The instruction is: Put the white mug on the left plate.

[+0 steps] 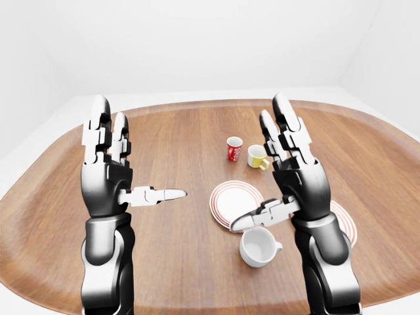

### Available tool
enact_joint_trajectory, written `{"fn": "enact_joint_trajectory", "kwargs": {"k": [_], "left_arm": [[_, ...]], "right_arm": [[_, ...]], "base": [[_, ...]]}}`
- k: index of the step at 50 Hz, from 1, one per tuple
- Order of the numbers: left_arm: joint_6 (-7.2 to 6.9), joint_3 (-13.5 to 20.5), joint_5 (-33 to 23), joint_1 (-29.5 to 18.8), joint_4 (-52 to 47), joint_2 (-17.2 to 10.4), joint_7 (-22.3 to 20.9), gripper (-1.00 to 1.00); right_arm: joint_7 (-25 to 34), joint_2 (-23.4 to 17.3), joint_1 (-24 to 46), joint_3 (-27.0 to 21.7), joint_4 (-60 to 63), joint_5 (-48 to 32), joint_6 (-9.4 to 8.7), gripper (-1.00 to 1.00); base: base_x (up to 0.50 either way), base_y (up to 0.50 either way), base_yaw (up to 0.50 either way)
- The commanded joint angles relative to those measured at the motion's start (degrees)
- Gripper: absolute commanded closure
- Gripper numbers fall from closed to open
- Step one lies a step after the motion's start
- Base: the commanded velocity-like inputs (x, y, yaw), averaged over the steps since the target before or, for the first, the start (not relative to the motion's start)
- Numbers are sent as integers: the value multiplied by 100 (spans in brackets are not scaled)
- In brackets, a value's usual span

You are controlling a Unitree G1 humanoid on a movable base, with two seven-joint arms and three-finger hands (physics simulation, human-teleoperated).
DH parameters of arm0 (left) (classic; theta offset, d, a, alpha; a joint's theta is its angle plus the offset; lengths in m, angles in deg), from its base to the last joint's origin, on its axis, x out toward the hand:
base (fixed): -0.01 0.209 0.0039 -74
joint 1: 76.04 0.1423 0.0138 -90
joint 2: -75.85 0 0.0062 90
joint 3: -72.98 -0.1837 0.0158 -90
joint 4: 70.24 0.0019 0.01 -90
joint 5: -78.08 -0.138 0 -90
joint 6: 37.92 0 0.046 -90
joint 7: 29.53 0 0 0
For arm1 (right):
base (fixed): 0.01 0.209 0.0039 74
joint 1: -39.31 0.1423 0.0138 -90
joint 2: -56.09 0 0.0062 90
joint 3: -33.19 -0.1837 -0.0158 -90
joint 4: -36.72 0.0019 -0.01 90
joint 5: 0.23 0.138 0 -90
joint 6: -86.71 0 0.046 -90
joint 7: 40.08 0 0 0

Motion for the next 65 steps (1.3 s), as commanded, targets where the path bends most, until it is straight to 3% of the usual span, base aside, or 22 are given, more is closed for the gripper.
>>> {"fn": "enact_joint_trajectory", "kwargs": {"k": [1, 13, 21, 48, 65], "left_arm": [[0, 7, -3, -8, 15, -7, -3, -97], [0, 14, -10, -5, 22, -8, -2, -97], [0, 21, -12, -13, -4, -12, 0, -97], [0, 11, -38, 6, -57, -5, -13, -97], [0, -1, -49, 36, -60, 7, -19, -97]], "right_arm": [[237, 4, -341, 358, 592, 13, 0, -100], [487, -365, -843, 567, 933, 450, 0, -100], [598, -640, -1193, 827, 648, -29, 0, -100], [898, -788, -1906, 969, 970, -712, 0, -100], [1138, -977, -2108, 1174, 709, -1890, 0, -100]], "base": [[0, 0, 0], [0, 0, 0], [0, 0, 0], [0, 0, 0], [0, 0, 0]]}}
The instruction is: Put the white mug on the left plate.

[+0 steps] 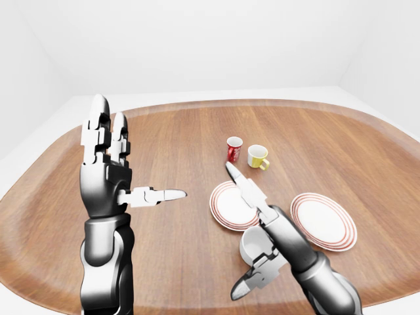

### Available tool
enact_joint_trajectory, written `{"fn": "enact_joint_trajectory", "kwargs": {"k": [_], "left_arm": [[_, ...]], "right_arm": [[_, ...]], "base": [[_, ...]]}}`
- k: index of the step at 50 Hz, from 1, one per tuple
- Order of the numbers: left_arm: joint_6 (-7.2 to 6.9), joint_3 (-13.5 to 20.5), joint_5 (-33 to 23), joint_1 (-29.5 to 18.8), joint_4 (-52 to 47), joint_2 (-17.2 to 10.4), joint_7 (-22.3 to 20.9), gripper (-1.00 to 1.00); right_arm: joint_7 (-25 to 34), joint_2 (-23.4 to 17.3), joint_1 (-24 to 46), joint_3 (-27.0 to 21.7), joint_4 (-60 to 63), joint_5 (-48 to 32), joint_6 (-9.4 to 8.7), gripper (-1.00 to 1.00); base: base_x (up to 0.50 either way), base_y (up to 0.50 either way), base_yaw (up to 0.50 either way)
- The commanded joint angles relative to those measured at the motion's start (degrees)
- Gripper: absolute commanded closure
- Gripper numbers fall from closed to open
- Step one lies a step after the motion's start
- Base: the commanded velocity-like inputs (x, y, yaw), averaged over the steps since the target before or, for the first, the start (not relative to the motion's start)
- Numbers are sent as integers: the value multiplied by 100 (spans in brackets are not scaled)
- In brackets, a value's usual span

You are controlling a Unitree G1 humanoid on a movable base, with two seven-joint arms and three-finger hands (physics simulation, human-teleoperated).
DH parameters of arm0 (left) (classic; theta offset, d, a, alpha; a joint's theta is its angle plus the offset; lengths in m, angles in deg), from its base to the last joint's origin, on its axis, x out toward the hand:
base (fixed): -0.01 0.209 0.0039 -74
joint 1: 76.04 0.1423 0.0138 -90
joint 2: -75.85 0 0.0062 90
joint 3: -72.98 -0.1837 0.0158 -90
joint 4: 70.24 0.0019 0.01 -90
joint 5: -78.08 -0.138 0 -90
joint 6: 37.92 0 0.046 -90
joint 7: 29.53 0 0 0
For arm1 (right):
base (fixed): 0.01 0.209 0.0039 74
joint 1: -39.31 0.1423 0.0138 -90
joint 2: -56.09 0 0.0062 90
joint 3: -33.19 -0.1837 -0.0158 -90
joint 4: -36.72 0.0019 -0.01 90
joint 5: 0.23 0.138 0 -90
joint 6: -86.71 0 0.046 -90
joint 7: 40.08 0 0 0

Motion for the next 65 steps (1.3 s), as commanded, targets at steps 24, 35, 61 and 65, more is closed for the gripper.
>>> {"fn": "enact_joint_trajectory", "kwargs": {"k": [24, 35, 61, 65], "left_arm": [[0, 15, 14, -6, -18, -3, -6, -97], [0, 1, 2, 18, -21, 2, -12, -97], [0, 43, 33, -17, -24, -16, -2, -97], [0, 46, 39, -36, -49, -23, 3, -97]], "right_arm": [[926, 322, 128, -544, -525, -1563, 0, -100], [1146, 478, 234, -853, -687, -1716, 0, -100], [1251, 557, 158, -1091, -996, -2026, 0, -100], [1248, 556, 180, -1139, -1110, -2108, 0, -100]], "base": [[0, 0, 0], [0, 0, 0], [0, 0, 0], [0, 0, 0]]}}
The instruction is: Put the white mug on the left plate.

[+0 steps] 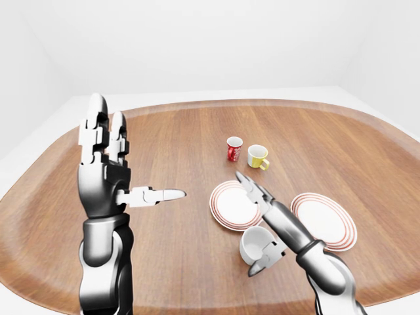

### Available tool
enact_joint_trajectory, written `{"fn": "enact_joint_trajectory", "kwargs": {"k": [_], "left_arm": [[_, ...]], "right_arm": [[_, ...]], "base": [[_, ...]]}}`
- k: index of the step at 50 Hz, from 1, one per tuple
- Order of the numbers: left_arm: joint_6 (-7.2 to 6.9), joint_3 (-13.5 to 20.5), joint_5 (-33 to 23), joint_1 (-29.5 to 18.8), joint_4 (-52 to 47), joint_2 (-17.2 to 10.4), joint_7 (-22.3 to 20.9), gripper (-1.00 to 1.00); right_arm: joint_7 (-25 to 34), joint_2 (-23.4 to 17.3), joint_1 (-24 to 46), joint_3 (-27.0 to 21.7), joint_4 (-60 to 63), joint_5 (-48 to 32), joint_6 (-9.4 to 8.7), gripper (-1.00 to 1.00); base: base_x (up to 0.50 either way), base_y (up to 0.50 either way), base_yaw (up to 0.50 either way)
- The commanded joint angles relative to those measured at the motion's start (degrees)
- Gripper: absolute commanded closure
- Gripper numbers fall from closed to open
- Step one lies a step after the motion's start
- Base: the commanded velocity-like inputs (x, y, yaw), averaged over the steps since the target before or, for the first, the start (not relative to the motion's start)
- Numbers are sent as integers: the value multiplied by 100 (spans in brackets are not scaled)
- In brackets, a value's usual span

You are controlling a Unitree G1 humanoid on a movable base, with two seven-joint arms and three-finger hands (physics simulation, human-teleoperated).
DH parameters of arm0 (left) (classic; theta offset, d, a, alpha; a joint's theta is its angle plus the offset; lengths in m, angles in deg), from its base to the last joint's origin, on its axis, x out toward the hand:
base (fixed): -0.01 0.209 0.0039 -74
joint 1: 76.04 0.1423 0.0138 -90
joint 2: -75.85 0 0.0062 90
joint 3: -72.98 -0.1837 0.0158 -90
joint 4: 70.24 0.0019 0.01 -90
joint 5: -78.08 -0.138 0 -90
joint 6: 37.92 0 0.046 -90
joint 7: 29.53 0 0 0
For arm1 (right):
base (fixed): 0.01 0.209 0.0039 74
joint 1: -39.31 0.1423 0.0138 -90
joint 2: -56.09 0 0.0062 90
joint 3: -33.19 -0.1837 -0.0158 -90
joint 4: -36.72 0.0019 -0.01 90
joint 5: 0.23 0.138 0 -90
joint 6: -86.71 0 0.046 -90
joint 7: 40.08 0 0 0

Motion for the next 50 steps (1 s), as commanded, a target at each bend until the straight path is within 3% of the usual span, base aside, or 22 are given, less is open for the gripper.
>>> {"fn": "enact_joint_trajectory", "kwargs": {"k": [1, 27, 50], "left_arm": [[0, 8, 9, -17, -6, -10, 5, -97], [0, -6, -11, 8, 12, -6, -12, -97], [0, -9, -15, -8, -12, -3, -5, -97]], "right_arm": [[40, 24, 1, -113, -203, -207, 0, -100], [-57, 114, -20, -310, -713, -922, 0, -100], [-76, 76, 578, -393, -1502, -1255, 0, -100]], "base": [[0, 0, 0], [0, 0, 0], [0, 0, 0]]}}
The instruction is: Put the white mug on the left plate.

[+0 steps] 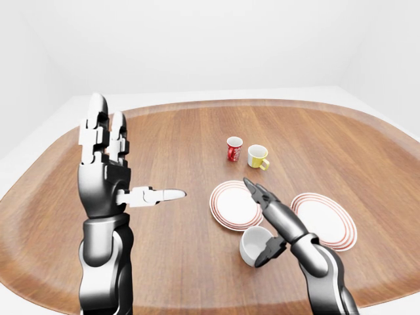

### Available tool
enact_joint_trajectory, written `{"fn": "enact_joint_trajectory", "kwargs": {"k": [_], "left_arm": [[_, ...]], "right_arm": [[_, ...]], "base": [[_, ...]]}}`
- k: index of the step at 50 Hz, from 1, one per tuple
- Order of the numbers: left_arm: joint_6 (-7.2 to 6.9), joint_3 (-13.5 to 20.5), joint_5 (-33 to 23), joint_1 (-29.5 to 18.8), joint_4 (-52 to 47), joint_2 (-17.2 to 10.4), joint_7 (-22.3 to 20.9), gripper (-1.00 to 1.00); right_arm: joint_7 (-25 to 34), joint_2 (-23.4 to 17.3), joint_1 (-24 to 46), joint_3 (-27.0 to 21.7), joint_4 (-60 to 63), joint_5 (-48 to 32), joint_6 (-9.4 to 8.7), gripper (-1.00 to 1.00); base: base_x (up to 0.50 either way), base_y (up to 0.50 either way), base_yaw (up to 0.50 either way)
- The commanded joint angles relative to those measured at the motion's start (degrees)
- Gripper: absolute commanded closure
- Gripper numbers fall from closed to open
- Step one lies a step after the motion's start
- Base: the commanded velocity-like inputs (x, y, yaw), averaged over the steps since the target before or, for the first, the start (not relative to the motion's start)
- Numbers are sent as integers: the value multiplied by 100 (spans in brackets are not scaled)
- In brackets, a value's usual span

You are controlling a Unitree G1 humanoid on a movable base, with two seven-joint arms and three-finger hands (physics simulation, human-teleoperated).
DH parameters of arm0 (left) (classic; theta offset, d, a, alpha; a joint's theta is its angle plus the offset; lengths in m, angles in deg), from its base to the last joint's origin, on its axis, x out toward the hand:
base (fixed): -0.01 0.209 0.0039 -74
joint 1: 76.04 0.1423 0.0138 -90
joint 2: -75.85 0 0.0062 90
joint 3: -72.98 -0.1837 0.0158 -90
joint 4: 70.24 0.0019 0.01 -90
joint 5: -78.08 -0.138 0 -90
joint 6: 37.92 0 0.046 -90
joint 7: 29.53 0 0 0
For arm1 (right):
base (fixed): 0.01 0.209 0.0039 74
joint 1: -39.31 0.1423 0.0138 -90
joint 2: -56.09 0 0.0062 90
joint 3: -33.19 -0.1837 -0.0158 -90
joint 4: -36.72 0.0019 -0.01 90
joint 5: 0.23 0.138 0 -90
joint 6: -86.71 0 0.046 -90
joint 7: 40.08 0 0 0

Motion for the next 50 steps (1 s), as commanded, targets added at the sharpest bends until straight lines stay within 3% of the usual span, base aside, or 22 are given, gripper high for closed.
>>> {"fn": "enact_joint_trajectory", "kwargs": {"k": [1, 50], "left_arm": [[0, 2, 6, -9, -53, -3, 3, -98], [0, -7, 2, 6, -32, 6, -1, -97]], "right_arm": [[-34, -21, 247, -73, -362, -138, 0, -100], [-478, -6, 75, 116, -888, -480, 0, -100]], "base": [[0, 0, 0], [0, 0, 0]]}}
